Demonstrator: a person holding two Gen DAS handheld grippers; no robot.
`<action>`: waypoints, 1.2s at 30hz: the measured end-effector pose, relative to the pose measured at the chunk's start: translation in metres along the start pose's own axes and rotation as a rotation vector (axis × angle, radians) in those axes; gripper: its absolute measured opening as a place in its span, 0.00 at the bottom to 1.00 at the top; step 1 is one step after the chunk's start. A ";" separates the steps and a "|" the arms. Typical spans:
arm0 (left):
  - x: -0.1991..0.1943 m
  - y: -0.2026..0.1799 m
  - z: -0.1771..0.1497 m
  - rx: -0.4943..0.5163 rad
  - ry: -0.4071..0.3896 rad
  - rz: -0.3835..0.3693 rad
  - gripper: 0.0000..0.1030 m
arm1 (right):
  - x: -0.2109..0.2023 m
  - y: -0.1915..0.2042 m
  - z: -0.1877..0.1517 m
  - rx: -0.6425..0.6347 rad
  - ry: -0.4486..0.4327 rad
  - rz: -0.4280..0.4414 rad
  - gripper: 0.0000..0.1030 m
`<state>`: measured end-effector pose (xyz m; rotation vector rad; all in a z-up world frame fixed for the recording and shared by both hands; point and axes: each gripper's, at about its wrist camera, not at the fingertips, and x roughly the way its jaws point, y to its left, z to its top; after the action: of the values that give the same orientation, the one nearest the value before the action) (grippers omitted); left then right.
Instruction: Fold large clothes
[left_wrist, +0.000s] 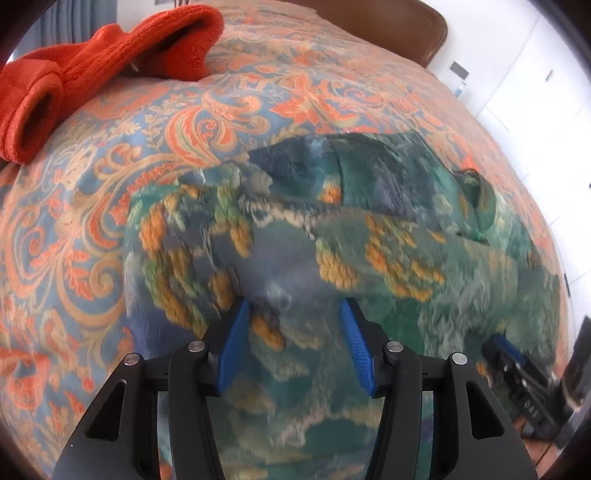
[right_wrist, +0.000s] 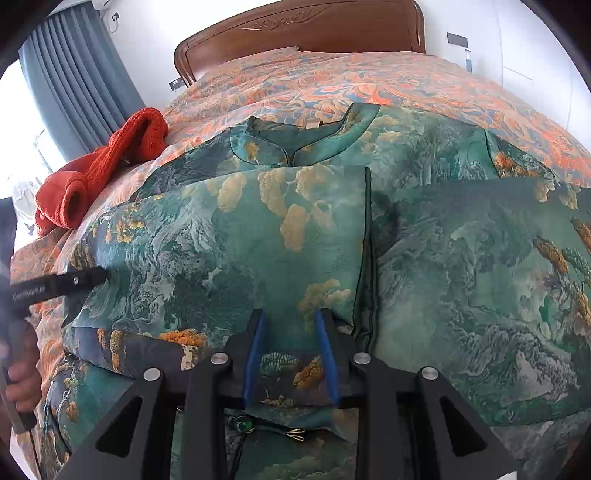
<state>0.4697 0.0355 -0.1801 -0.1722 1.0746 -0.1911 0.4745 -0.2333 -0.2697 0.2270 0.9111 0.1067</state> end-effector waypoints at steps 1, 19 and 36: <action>0.005 0.001 0.009 -0.010 -0.003 0.013 0.52 | 0.000 0.000 -0.002 0.003 -0.003 0.003 0.27; -0.025 0.003 -0.074 0.029 -0.039 -0.033 0.54 | 0.002 -0.005 -0.004 0.012 -0.002 0.017 0.27; -0.166 0.007 -0.236 0.091 -0.108 -0.038 0.79 | -0.134 0.004 -0.066 -0.083 -0.106 -0.061 0.54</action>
<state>0.1849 0.0713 -0.1495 -0.1193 0.9541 -0.2617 0.3401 -0.2443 -0.2042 0.1265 0.8057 0.0752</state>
